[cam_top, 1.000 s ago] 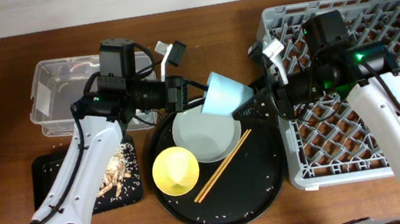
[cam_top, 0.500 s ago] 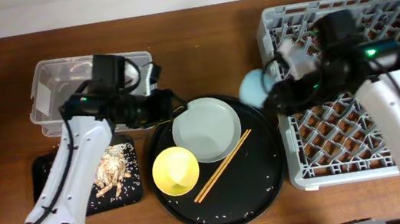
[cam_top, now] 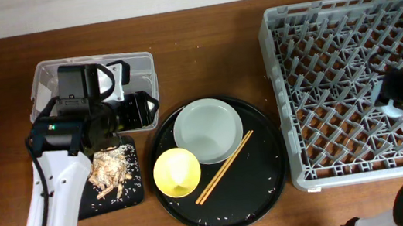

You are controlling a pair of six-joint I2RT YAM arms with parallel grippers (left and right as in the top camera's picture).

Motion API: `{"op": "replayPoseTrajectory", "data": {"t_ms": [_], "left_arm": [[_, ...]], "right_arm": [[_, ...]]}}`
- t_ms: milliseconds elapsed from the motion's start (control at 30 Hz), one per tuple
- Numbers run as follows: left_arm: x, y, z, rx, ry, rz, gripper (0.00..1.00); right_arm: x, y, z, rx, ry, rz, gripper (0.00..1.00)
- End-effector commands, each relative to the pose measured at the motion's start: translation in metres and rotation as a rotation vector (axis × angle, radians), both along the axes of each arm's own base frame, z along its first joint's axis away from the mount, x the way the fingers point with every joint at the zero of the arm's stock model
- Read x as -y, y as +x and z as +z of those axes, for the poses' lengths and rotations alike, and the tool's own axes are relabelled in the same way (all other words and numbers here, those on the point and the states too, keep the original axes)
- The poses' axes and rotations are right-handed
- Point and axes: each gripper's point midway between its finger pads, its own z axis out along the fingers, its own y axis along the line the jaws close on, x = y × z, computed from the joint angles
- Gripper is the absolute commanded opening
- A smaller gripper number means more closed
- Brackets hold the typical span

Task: Sort waste into correct bins and load items into the dishwasher rack
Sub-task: 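Place the blue cup upside down in the dish rack with the right gripper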

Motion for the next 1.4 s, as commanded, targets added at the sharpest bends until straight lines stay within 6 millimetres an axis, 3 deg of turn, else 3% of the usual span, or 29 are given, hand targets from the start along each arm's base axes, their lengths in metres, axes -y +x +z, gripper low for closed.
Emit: {"op": "replayPoseTrajectory", "data": {"t_ms": [0,200,333,867,900,1000,1133,1267,1367], "left_arm": [[-0.002,0.000,0.001,0.009,0.017,-0.005,0.61],[-0.003,-0.001,0.000,0.002,0.019,-0.005,0.61],[-0.003,-0.001,0.000,0.002,0.019,-0.005,0.61],[-0.003,-0.002,0.000,-0.001,0.019,-0.004,0.61],[-0.003,-0.002,0.000,-0.001,0.022,-0.003,0.61],[-0.003,-0.002,0.000,0.000,0.021,-0.003,0.61],[-0.003,-0.002,0.000,-0.001,0.021,-0.003,0.61],[-0.003,-0.005,-0.002,-0.015,0.023,-0.003,0.64],[-0.005,-0.007,-0.004,-0.028,0.029,-0.001,0.67]], "right_arm": [[0.013,-0.010,-0.016,-0.104,-0.004,-0.038,0.58],[0.010,-0.019,-0.043,-0.227,0.049,-0.034,0.62],[0.009,-0.021,-0.050,-0.240,0.056,-0.034,0.63],[0.014,0.018,-0.054,-0.068,0.057,-0.038,0.66],[0.014,0.018,-0.054,-0.068,0.058,-0.038,0.69],[0.013,0.015,-0.054,-0.077,0.062,-0.038,0.96],[0.006,0.011,-0.053,-0.091,0.094,-0.038,0.98],[-0.007,0.015,-0.038,-0.037,0.154,-0.009,0.99],[-0.039,0.033,0.006,0.154,0.205,0.128,1.00]]}}
